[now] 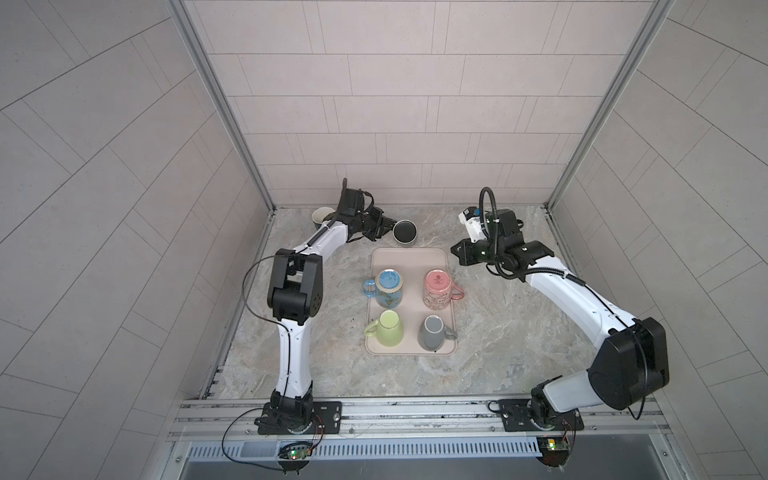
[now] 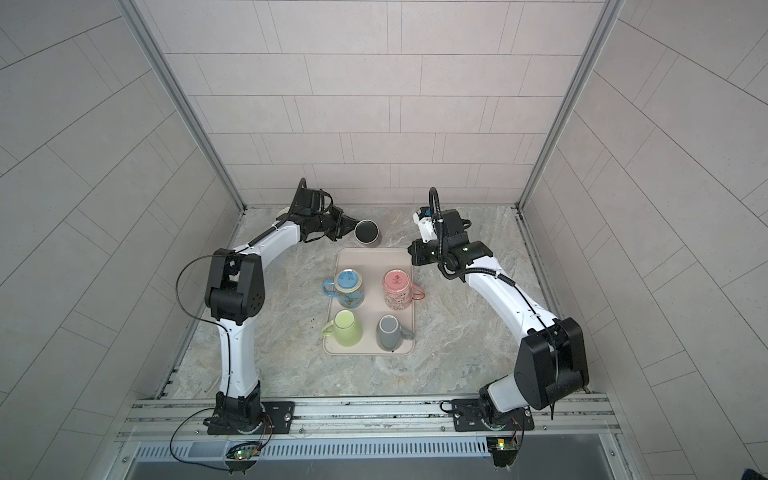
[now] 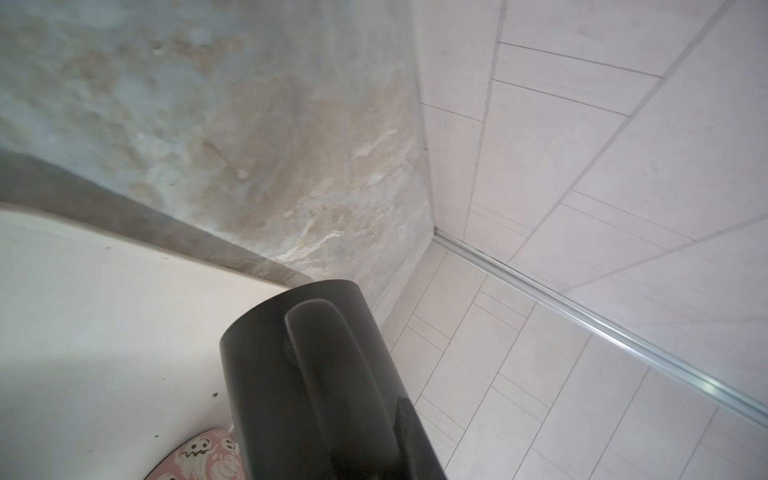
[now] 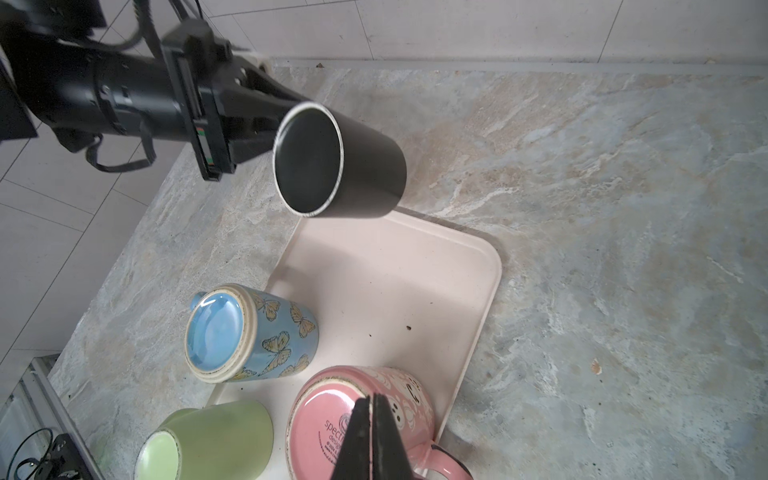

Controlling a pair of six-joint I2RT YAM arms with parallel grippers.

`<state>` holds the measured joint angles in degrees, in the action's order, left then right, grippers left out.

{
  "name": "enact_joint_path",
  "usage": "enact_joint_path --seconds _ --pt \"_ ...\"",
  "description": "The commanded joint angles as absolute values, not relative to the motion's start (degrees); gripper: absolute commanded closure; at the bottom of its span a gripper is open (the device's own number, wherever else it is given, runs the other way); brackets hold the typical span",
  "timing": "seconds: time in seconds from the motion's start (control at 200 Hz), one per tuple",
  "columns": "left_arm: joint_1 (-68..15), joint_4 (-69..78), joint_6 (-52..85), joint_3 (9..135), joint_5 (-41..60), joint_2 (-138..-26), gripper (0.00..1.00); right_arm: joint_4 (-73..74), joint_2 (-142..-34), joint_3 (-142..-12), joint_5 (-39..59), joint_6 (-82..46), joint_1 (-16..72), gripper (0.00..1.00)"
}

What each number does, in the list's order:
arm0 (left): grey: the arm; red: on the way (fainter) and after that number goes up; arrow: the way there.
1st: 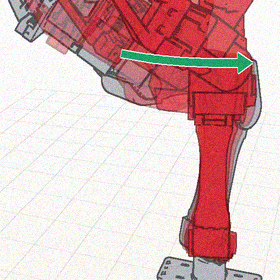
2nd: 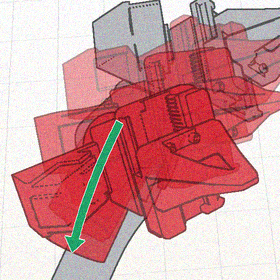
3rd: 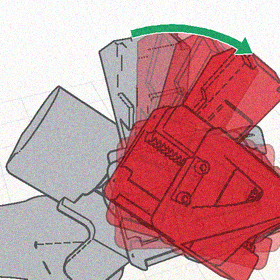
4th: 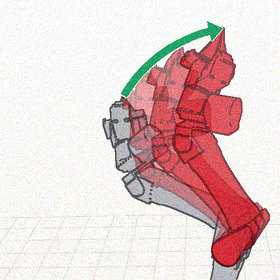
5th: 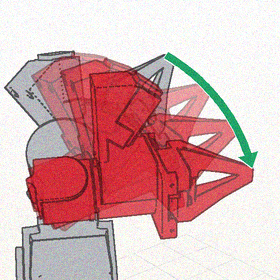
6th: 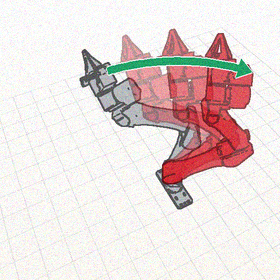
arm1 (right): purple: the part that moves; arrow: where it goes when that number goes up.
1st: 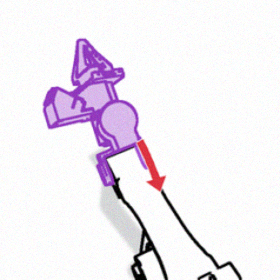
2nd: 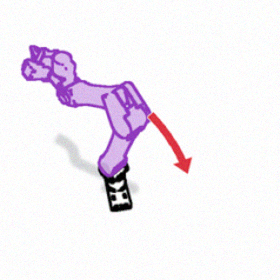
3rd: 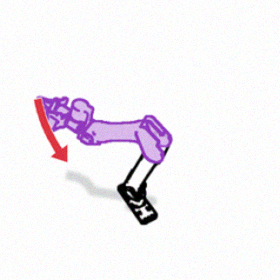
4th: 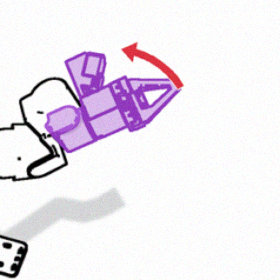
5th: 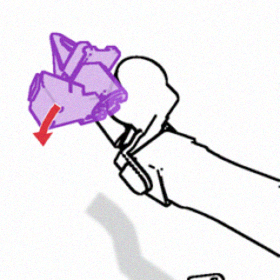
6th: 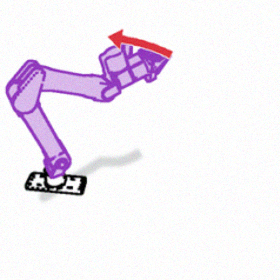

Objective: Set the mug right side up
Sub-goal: 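Lift the black mug off the tray with the left gripper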

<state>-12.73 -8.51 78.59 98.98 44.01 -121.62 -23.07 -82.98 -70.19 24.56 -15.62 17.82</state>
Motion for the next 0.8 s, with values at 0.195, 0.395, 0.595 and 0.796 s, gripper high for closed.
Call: enact_joint_path --seconds 0.195,0.395,0.595,0.796 --pt "-13.6 16.7 65.9 93.6 49.4 -107.5 1.0 -26.3 -79.0 -73.2 23.6 -17.3 17.8 0.95" --pt "-16.7 -2.4 39.1 90.7 39.1 -99.3 1.0 -27.3 -78.7 -75.6 21.6 -18.1 20.0 0.98" --pt "-19.5 -6.1 25.8 85.2 30.0 -93.4 1.0 -27.0 -77.7 -76.8 19.5 -19.1 22.4 1.0" --pt "-22.7 -2.0 17.1 79.4 23.1 -88.8 1.0 -27.1 -77.6 -78.7 18.6 -18.8 23.6 1.0"
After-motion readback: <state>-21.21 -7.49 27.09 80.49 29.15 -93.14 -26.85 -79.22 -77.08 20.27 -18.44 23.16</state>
